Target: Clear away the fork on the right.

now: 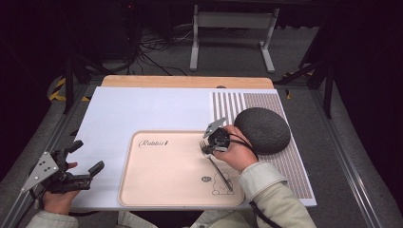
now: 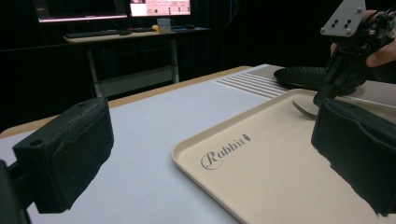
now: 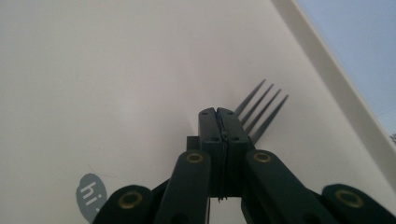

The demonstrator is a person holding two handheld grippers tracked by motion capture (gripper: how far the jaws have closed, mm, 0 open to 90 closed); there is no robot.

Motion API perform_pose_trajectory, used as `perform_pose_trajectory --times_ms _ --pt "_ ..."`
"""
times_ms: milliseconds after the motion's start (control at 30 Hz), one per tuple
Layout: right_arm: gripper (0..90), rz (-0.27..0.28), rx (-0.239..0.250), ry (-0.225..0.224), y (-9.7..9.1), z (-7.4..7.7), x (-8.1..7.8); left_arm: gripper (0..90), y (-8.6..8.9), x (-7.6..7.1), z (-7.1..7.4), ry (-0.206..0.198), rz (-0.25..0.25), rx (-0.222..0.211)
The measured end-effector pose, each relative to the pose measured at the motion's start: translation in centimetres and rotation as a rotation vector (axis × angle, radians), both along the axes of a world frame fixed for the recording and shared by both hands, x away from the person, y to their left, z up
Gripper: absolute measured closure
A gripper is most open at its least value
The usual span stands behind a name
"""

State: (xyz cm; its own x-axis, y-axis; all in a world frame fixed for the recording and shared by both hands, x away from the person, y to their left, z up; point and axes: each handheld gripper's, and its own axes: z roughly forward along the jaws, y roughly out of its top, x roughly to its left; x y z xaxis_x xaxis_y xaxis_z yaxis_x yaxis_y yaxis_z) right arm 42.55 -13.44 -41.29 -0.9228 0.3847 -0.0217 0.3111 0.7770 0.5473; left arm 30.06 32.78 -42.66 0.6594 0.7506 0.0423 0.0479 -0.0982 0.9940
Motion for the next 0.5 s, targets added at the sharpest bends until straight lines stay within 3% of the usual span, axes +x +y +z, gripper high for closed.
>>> perform_pose_trajectory --times_ms 133,500 --pt "90.0 0.02 -0.028 0.019 0.4 -0.7 -0.1 0.0 0.0 0.0 0.0 0.001 -0.001 0.002" --pt "90.0 0.03 -0.04 0.036 0.7 -1.6 0.0 0.0 0.0 0.0 0.0 0.0 -0.001 0.0"
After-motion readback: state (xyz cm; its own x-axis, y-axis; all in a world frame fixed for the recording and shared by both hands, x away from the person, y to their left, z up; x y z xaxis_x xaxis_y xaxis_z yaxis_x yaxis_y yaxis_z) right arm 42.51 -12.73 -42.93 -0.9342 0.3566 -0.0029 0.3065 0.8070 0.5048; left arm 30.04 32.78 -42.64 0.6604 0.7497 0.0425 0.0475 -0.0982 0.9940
